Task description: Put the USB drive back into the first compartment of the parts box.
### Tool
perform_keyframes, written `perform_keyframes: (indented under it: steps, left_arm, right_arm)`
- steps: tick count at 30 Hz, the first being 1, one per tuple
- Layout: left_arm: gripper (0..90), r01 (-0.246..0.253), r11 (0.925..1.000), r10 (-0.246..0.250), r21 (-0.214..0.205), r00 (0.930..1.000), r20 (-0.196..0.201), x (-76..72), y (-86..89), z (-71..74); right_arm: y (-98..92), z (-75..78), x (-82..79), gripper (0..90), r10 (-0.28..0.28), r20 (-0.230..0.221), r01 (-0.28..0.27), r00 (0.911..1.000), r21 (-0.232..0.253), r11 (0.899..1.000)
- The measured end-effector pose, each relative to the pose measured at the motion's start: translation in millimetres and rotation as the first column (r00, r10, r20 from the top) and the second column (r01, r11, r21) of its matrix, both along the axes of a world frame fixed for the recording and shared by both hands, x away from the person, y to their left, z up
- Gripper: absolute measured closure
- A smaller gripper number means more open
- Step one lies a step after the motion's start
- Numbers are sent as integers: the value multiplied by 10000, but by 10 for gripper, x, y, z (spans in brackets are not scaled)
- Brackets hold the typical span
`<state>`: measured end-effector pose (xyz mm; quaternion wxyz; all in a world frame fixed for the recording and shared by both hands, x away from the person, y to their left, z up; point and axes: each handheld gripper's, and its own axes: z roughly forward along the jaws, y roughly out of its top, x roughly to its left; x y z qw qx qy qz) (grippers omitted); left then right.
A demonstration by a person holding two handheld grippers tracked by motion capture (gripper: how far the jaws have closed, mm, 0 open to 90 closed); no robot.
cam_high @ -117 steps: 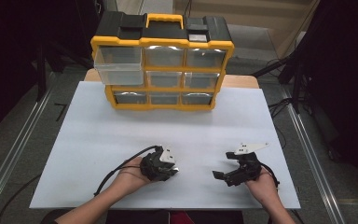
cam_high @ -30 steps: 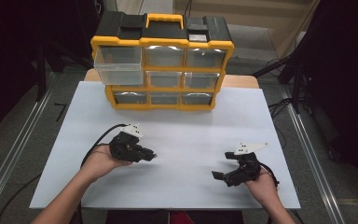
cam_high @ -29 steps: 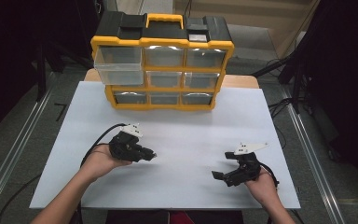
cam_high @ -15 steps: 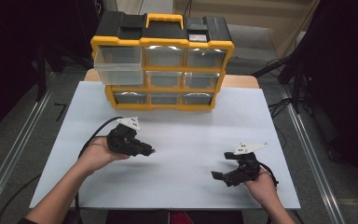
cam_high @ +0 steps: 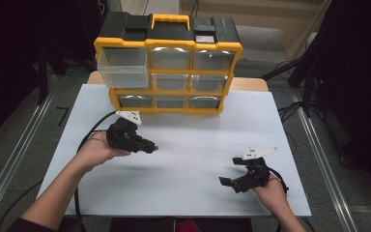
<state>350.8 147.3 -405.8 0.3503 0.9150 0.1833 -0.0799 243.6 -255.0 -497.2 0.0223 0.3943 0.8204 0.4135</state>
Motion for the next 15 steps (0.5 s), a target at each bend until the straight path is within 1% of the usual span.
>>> perform_keyframes:
  steps: [4, 6, 15]
  left_arm:
    - [796, 328, 9994, -329, 77, 9994, 61, 2, -12, 94]
    - [796, 446, 9988, -449, 204, 9989, 132, 10, -15, 137]
    - [795, 505, 9985, -510, 206, 9984, 240, 73, -6, 318]
  right_arm:
    - [1, -1, 1, 0, 28, -2, -28, 10000, -36, 10000]
    - [1, -2, 2, 0, 48, -10, -48, 10000, -25, 10000]
    - [1, -4, 8, 0, 57, -3, -57, 10000, 6, 10000]
